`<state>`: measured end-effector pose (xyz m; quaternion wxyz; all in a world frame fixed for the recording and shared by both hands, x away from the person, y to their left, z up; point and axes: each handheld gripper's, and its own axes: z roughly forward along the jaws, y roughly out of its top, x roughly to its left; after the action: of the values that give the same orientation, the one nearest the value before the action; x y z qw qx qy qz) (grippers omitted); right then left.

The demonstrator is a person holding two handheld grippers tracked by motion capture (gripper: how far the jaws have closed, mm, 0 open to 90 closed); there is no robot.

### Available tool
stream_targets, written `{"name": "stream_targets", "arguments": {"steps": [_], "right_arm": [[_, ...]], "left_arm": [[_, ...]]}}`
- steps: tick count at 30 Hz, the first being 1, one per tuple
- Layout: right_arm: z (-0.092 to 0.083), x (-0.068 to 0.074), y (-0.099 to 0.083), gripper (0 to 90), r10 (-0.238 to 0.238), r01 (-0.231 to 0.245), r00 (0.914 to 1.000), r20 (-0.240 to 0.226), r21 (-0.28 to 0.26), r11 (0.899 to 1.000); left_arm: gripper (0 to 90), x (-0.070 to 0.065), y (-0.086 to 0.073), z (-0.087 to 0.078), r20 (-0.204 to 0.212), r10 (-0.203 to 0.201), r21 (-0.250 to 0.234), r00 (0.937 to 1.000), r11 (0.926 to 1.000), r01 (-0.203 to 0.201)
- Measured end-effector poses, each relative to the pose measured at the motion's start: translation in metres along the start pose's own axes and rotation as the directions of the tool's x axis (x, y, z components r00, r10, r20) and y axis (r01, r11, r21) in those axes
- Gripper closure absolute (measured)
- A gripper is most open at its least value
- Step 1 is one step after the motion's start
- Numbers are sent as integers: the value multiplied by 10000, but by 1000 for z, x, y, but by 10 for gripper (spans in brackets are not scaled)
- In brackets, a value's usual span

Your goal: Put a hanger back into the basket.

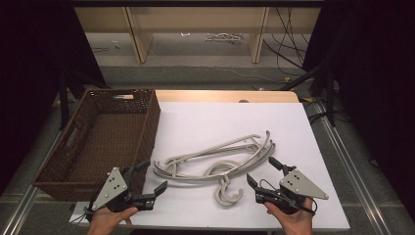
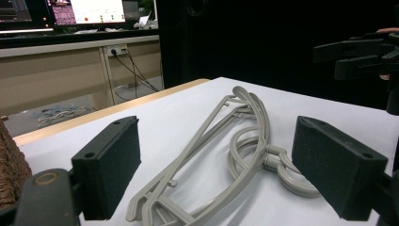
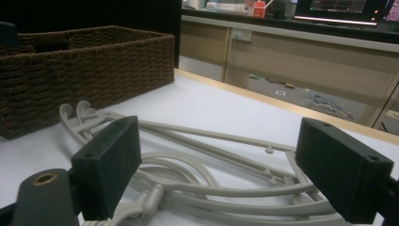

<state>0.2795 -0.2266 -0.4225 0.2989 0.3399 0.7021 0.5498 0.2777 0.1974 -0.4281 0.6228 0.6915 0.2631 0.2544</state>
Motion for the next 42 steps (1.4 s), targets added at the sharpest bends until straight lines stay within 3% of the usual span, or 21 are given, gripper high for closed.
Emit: {"name": "stream_targets", "arguments": {"steps": [5, 9, 17, 25, 35, 36, 37, 39, 40, 41, 42], "right_arm": [[0, 0, 0, 157, 75, -75, 10000, 4, 55, 10000], [0, 1, 0, 157, 88, -87, 9999, 80, -49, 9999], [0, -1, -1, 157, 9, -9, 9999, 150, 1, 10000], [0, -2, -1, 159, 53, -53, 9999, 85, 39, 10000], [1, -1, -2, 159, 150, -152, 9998, 158, 91, 9998], [0, -2, -2, 160, 148, -150, 9998, 143, 165, 9998], [0, -2, -2, 160, 142, -145, 9998, 144, 180, 9997], [1, -3, -2, 160, 34, -36, 9999, 134, 147, 9999], [1, -3, -3, 160, 80, -81, 9999, 108, 113, 9999], [1, -3, -3, 160, 80, -81, 9999, 108, 113, 9999], [0, -3, -2, 160, 31, -33, 9999, 139, 203, 9998]], "left_arm": [[159, 0, 0, 0, 6, 17, 96, 10000, 10000, -17], [158, -1, -2, 3, 348, 34, 351, 9994, 9994, -46], [163, -14, -5, 10, 957, 504, 1037, 9941, 9928, -603], [162, -15, -5, 18, 1070, 412, 1187, 9934, 9915, -539], [167, -18, -7, 42, 1365, 412, 2106, 9898, 9751, -697], [172, -19, -6, 49, 1431, 581, 2426, 9880, 9658, -919], [175, -19, -6, 49, 1431, 581, 2426, 9880, 9658, -919], [177, -19, -4, 58, 1527, 696, 2703, 9858, 9565, -1094], [182, -21, -3, 67, 1586, 705, 2954, 9848, 9484, -1155], [190, -21, -3, 67, 1586, 705, 2954, 9848, 9484, -1155], [190, -22, -3, 72, 1686, 748, 3110, 9829, 9421, -1250]]}}
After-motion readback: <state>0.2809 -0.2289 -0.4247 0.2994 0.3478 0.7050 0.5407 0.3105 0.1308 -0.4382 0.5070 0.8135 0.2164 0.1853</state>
